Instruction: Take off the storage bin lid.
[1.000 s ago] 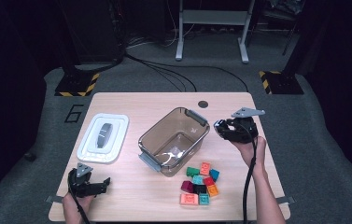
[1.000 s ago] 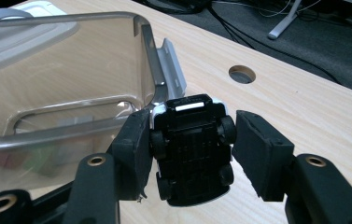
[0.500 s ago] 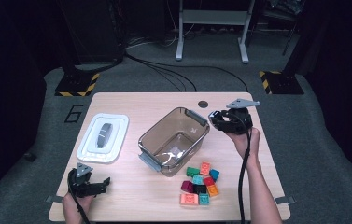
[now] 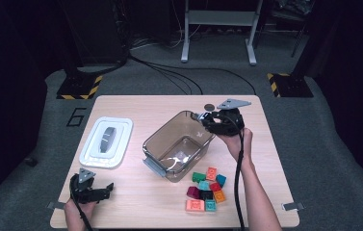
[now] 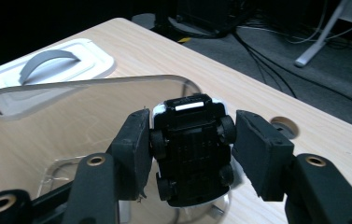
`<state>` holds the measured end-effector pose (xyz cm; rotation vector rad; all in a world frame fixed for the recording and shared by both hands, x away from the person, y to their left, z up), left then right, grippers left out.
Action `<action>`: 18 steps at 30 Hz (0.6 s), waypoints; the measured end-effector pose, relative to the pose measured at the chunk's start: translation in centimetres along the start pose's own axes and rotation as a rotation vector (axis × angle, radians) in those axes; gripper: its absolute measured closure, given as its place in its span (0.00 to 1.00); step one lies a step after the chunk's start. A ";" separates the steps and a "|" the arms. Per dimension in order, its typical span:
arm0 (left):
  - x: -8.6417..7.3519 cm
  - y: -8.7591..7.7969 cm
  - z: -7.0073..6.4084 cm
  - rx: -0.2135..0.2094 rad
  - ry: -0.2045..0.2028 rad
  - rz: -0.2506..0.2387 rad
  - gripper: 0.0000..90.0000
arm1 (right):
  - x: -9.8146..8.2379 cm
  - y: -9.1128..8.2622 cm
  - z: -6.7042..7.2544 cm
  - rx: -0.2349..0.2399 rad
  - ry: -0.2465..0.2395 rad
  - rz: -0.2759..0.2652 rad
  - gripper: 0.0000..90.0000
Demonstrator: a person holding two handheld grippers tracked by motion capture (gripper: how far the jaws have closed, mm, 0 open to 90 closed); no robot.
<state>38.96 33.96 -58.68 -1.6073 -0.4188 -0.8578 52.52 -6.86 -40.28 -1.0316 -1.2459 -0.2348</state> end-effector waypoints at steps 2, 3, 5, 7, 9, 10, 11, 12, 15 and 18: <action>0.0 0.0 0.0 0.000 -0.001 0.000 0.04 | -0.3 0.6 0.6 0.014 -0.008 0.009 0.51; 0.0 0.0 0.0 0.001 -0.002 -0.001 0.04 | -0.4 0.8 0.7 0.019 -0.009 0.012 0.51; 0.0 0.0 0.0 0.003 -0.002 -0.001 0.04 | -0.5 0.9 0.8 0.022 -0.009 0.014 0.51; 0.0 0.0 0.1 0.003 -0.001 -0.001 0.05 | -0.9 1.2 1.1 0.025 -0.014 0.025 0.51; 0.0 0.0 0.1 0.003 -0.001 -0.001 0.05 | -1.2 1.3 1.1 0.028 -0.017 0.031 0.51; 0.0 0.0 0.1 0.004 -0.002 -0.001 0.05 | -1.2 1.3 1.1 0.028 -0.017 0.031 0.51; 0.0 0.0 0.1 0.005 -0.003 -0.002 0.05 | -1.3 1.3 1.2 0.030 -0.018 0.035 0.51; 0.0 0.0 0.1 0.005 -0.004 -0.002 0.05 | -1.5 1.4 1.2 0.033 -0.019 0.041 0.51; 0.0 0.0 0.1 0.006 -0.007 -0.002 0.05 | -2.0 1.3 1.4 0.022 -0.021 0.054 0.51; 0.0 0.0 0.1 0.006 -0.008 -0.001 0.05 | -2.2 1.3 1.4 0.020 -0.030 0.060 0.51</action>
Point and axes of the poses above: each handheld gripper's, and its own axes: y roughly forward along the jaws, x roughly out of its top, z roughly to its left, the point moved 8 cm from there along y, roughly forward along the jaws, and after that the axes turned 2 degrees about -y, right-handed, at the moved point
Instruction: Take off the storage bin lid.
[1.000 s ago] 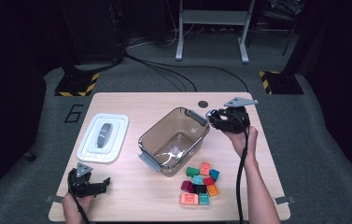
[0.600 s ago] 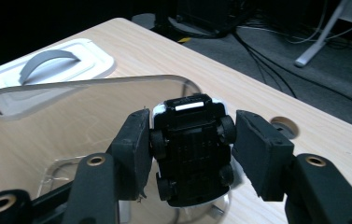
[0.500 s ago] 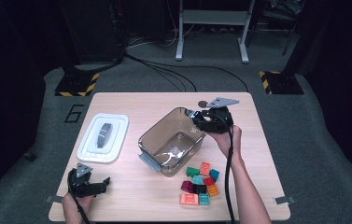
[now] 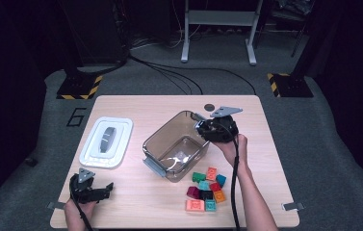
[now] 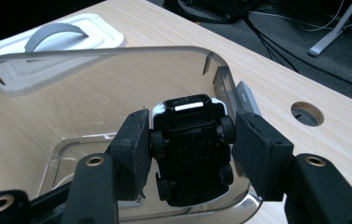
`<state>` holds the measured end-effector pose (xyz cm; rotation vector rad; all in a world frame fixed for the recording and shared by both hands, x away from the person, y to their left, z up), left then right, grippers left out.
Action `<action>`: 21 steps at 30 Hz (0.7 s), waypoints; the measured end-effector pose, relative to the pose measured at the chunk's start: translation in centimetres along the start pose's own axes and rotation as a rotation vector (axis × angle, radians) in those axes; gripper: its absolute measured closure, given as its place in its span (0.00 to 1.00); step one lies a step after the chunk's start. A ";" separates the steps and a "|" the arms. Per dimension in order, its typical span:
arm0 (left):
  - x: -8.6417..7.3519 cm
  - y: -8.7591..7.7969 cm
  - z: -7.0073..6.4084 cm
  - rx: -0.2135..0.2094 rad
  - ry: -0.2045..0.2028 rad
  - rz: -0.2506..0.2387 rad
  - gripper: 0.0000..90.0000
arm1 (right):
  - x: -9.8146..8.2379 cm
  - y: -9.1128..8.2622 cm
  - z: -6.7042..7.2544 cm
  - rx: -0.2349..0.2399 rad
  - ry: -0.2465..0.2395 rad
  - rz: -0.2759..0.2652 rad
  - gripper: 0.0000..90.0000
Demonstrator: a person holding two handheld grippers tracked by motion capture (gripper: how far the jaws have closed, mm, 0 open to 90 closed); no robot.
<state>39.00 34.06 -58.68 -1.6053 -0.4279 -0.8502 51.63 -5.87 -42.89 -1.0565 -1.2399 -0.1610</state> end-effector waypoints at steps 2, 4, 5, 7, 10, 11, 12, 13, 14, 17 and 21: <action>0.0 0.0 0.0 0.002 0.001 -0.002 0.05 | -0.1 -0.1 0.1 0.002 -0.014 0.004 0.51; 0.0 0.0 0.0 0.003 0.000 -0.002 0.05 | -0.2 -0.2 0.2 -0.003 -0.003 0.006 0.51; 0.0 0.0 0.0 0.004 -0.001 -0.002 0.05 | -0.3 -0.2 0.2 -0.005 -0.008 0.008 0.51; 0.0 0.0 0.0 0.004 0.000 -0.002 0.05 | -0.3 -0.2 0.2 -0.006 -0.010 0.007 0.51; 0.0 0.0 0.0 0.004 -0.003 -0.003 0.05 | -0.8 -0.2 0.2 -0.013 -0.018 0.026 0.51; 0.0 0.0 0.0 0.004 -0.003 -0.004 0.05 | -0.8 -0.2 0.2 -0.013 -0.018 0.026 0.51; 0.0 0.0 0.0 0.005 -0.003 -0.004 0.05 | -1.0 -0.2 0.2 -0.019 -0.013 0.032 0.51; 0.0 0.0 0.0 0.005 -0.003 -0.004 0.05 | -1.0 -0.2 0.2 -0.019 -0.013 0.032 0.51; 0.1 0.0 0.1 0.007 -0.005 -0.008 0.05 | -1.1 -0.3 0.2 -0.020 -0.015 0.035 0.51; 0.0 0.0 0.1 0.008 -0.007 -0.007 0.05 | -1.4 -0.2 0.1 -0.028 -0.017 0.047 0.51; 0.0 0.0 0.1 0.009 -0.008 -0.003 0.05 | -1.9 0.0 0.0 -0.037 -0.029 0.065 0.51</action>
Point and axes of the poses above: each handheld gripper's, and its own axes: y roughly forward along the jaws, x roughly out of its top, z roughly to its left, the point moved 8 cm from there along y, roughly forward along the jaws, and after that the axes turned 2 degrees about -y, right-handed, at the moved point
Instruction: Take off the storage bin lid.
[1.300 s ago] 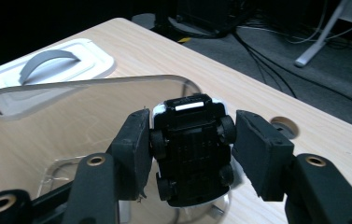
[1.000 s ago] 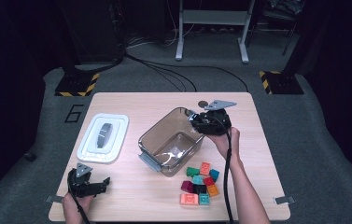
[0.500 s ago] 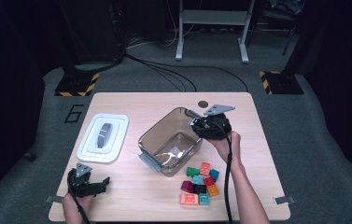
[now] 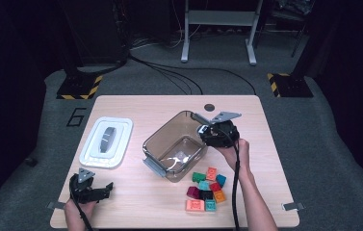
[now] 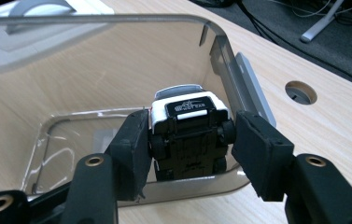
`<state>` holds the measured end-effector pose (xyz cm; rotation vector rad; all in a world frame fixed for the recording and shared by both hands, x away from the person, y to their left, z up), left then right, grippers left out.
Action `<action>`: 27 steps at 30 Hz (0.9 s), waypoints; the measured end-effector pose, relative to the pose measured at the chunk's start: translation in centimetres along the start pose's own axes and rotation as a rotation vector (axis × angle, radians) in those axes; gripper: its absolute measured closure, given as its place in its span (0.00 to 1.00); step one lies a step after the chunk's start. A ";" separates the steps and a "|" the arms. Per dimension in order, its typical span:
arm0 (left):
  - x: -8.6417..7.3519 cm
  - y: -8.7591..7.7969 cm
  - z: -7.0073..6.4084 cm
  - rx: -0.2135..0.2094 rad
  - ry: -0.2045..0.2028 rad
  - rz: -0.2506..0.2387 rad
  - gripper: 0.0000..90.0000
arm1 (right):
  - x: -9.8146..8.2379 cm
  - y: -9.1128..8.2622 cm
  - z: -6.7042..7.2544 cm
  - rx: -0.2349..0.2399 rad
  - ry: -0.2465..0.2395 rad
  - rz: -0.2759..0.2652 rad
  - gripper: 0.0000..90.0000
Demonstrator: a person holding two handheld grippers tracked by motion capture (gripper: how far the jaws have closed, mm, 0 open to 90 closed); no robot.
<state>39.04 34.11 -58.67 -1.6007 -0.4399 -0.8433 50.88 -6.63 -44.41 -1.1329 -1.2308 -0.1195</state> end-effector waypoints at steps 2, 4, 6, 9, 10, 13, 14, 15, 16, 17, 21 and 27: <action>0.0 0.0 0.0 0.000 0.000 0.001 0.05 | -0.1 0.1 0.1 -0.003 0.007 0.007 0.51; 0.0 0.0 0.0 0.000 -0.001 0.000 0.05 | -0.2 0.2 0.1 -0.006 0.001 0.013 0.51; 0.0 0.0 0.0 0.000 0.000 0.000 0.05 | -0.4 0.3 0.2 -0.007 -0.020 0.027 0.51; 0.0 -0.1 0.0 -0.003 0.001 0.008 0.05 | -0.6 0.3 0.4 -0.013 -0.013 0.045 0.51; 0.0 -0.1 0.0 -0.003 0.002 0.007 0.05 | -0.6 0.4 0.5 -0.016 -0.002 0.048 0.51; 0.0 -0.1 0.0 -0.003 0.002 0.007 0.05 | -0.6 0.5 0.4 -0.021 -0.013 0.039 0.50; 0.0 -0.1 0.0 -0.002 0.003 0.007 0.05 | -0.7 0.3 0.5 -0.013 -0.015 0.043 0.50; 0.0 -0.1 0.0 -0.002 0.002 0.007 0.05 | -0.5 0.2 0.5 -0.012 -0.014 0.033 0.49; 0.0 0.0 0.0 0.001 0.000 -0.001 0.05 | -0.5 0.1 0.5 -0.011 -0.023 0.030 0.49; 0.0 0.0 0.0 0.002 -0.001 -0.001 0.05 | -0.5 0.0 0.5 -0.014 -0.021 0.032 0.49; 0.0 0.0 0.0 0.003 -0.001 -0.003 0.05 | -0.4 -0.3 0.4 -0.012 -0.028 0.018 0.43; 0.0 0.0 0.0 0.003 -0.001 -0.002 0.05 | -0.8 -1.7 0.0 -0.009 0.030 -0.035 0.28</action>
Point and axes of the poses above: each handheld gripper's, and its own axes: y roughly forward along the jaws, x roughly out of its top, z roughly to its left, the point moved 8 cm from there along y, roughly forward along the jaws, and after that the axes turned 2 degrees about -y, right-handed, at the moved point
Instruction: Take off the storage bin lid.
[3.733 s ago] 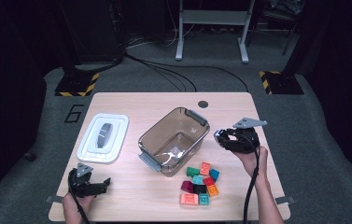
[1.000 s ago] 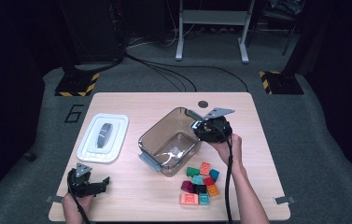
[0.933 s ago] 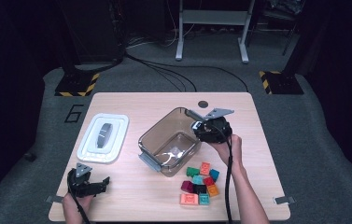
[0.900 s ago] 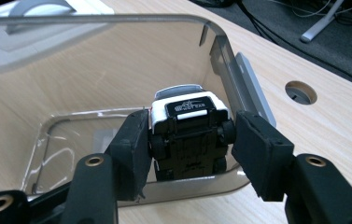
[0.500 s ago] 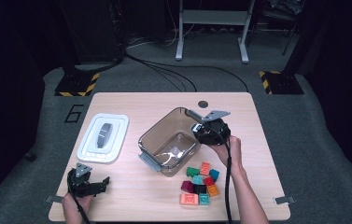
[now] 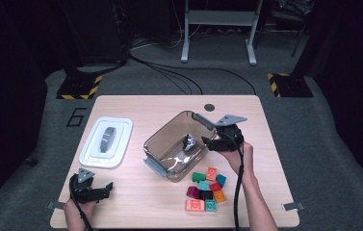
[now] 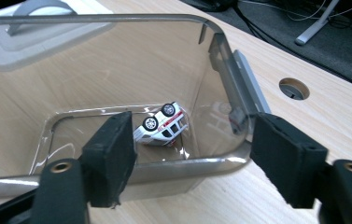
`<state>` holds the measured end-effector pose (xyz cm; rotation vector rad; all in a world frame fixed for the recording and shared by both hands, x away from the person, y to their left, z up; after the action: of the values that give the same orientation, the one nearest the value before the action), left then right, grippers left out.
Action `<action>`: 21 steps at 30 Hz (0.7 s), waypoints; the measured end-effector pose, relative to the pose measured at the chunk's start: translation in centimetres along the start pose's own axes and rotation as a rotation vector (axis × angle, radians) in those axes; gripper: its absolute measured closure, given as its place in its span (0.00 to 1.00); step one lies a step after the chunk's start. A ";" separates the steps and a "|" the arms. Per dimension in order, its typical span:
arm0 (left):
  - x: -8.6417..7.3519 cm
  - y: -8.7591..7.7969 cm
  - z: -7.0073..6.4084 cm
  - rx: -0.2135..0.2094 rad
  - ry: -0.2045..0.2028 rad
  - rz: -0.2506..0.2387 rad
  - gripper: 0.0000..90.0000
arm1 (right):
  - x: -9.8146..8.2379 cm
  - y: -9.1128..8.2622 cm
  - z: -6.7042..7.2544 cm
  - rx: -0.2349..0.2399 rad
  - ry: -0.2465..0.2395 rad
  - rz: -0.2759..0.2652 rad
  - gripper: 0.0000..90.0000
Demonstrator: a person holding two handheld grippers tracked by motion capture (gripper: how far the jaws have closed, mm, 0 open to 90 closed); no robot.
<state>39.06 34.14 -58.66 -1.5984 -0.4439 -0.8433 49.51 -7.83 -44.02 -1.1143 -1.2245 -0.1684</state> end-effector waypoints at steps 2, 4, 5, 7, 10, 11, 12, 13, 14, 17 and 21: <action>0.0 0.0 0.0 0.000 0.000 -0.001 0.05 | -0.1 -0.2 -0.1 0.000 0.004 -0.001 0.27; 0.0 0.0 0.0 0.000 0.000 -0.001 0.05 | -0.5 -0.7 -0.3 0.001 0.023 -0.009 0.23; 0.0 0.0 0.0 0.000 0.000 -0.001 0.05 | -0.7 -0.9 -0.3 0.001 0.031 -0.006 0.22; 0.0 0.0 0.0 0.000 0.000 -0.001 0.05 | -1.6 -1.4 -0.5 0.010 0.041 -0.002 0.18; 0.0 0.0 0.0 0.000 0.000 0.000 0.05 | -2.7 -1.6 -0.6 0.016 0.054 0.008 0.15; 0.0 0.0 0.0 0.000 0.000 0.000 0.05 | -2.7 -1.6 -0.6 0.016 0.054 0.008 0.15; -0.1 -0.1 0.0 -0.008 0.003 0.015 0.05 | -3.6 -1.8 -0.6 0.027 0.065 0.017 0.13; -0.1 -0.1 0.0 -0.008 0.003 0.015 0.05 | -3.6 -1.8 -0.6 0.027 0.065 0.017 0.13; 0.0 -0.1 0.0 -0.005 0.002 0.007 0.05 | -4.1 -1.8 -0.5 0.031 0.073 0.027 0.11; 0.0 0.0 0.0 -0.002 0.001 0.005 0.05 | -5.6 -1.8 -0.5 0.038 0.081 0.054 0.06; 0.0 0.0 0.0 -0.001 0.001 0.003 0.05 | -7.3 -1.7 -0.2 0.043 0.098 0.084 0.02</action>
<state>39.03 34.15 -58.65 -1.5992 -0.4399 -0.8419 45.64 -12.04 -48.90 -1.1057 -1.0879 -0.1300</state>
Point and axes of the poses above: each handheld gripper's, and its own axes: y roughly forward along the jaws, x roughly out of its top, z roughly to its left, the point moved 8 cm from there along y, roughly forward along the jaws, and after that the axes turned 2 degrees about -y, right-handed, at the moved point
